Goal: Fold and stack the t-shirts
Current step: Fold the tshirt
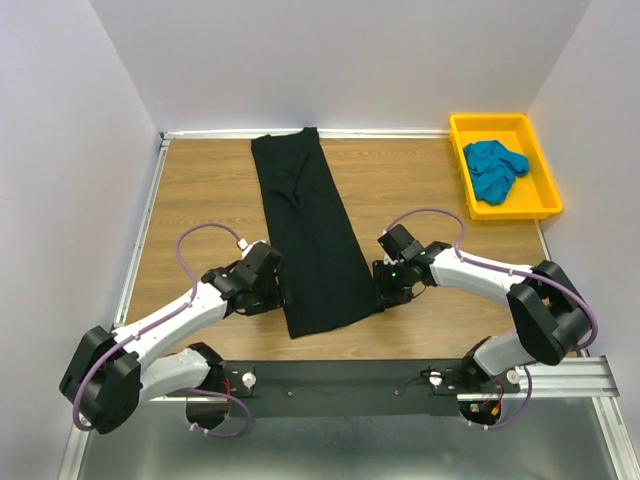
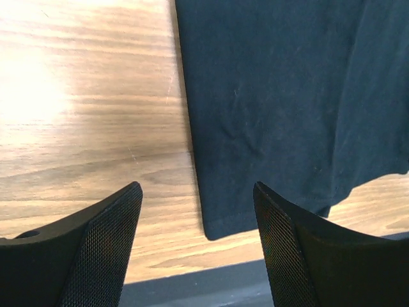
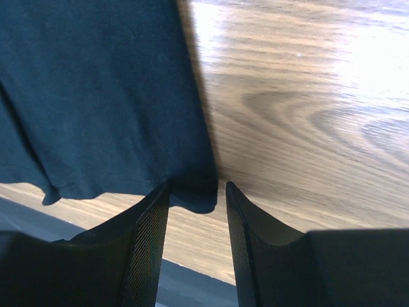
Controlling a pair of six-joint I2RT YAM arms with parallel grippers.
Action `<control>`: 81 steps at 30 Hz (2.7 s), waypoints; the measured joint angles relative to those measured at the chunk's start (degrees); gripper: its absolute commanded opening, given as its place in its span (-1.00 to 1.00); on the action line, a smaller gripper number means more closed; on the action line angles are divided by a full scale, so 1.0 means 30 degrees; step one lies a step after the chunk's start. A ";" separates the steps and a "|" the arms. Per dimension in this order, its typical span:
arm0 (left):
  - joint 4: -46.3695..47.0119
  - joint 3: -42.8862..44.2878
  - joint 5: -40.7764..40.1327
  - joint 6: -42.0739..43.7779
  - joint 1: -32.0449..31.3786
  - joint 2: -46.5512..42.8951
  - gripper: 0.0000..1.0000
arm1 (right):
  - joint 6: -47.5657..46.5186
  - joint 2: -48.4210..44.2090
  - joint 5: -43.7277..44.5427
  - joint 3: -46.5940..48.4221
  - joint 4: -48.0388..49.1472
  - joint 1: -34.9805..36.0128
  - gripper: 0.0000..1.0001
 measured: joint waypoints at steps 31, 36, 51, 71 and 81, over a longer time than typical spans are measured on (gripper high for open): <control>-0.1494 0.0838 0.0765 -0.3759 -0.4204 0.3592 -0.12 | -0.0736 0.0175 -0.1049 -0.0634 0.1370 -0.0124 -0.99; -0.1836 0.1464 0.0415 -0.4583 -0.4852 0.4779 -0.08 | -0.0889 -0.0015 -0.1086 -0.0860 0.1632 -0.0124 -0.99; -0.2237 0.2324 -0.0262 -0.5952 -0.6156 0.5938 -1.00 | -0.1224 -0.0488 -0.1668 -0.1392 0.1996 -0.0124 -0.99; -0.1049 0.8167 -0.4073 0.1683 0.2120 0.6703 -1.00 | -0.2630 0.5187 -0.1326 1.1533 -0.0066 -0.2018 -0.99; 0.3475 1.0360 -0.5457 0.5989 0.4335 1.0724 -1.00 | -0.4714 1.0316 0.0306 1.7930 -0.0015 -0.2091 -0.99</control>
